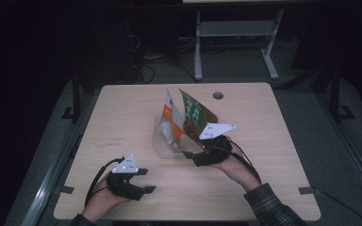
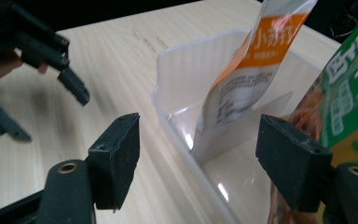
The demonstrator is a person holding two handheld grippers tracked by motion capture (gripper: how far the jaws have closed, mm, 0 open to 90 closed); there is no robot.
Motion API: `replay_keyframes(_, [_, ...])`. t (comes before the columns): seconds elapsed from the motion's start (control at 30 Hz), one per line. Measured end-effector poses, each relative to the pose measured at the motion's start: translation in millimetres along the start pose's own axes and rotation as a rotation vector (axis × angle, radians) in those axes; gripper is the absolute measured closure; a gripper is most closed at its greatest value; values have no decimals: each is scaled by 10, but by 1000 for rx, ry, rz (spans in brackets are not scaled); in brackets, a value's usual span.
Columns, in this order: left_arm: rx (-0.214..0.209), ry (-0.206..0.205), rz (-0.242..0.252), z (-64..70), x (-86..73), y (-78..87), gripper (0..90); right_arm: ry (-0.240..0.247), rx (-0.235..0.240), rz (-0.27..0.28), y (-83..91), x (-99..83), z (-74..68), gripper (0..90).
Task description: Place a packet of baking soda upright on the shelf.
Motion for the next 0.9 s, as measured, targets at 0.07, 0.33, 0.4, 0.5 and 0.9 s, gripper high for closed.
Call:
replay_keyframes(0.07, [-1, 0, -2, 4, -4, -4, 301, 2, 4, -4, 25, -45, -30, 299])
replay_keyframes(0.33, [-15, -16, -17, 33, -24, -25, 285, 2, 38, -20, 126, -217, -147, 294])
replay_keyframes(0.4, [-21, -15, -21, 46, -31, -33, 283, 8, 47, -22, 151, -268, -168, 292])
replay_keyframes(0.5, [-31, -18, -28, 64, -41, -45, 283, 13, 49, -36, 189, -366, -194, 286])
replay_keyframes(0.9, [-67, -79, -80, 136, -104, -106, 259, 15, 32, -84, 363, -768, -179, 257])
Point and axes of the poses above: each handheld gripper's, and its own axes: y roughly backward along the jaws, x roughly out of its top, z roughly to its right, the point moved 9 cm from there along -y, roughly forward along the jaws, and after that the axes turned 9 degrees about y, right-handed, at the moved point
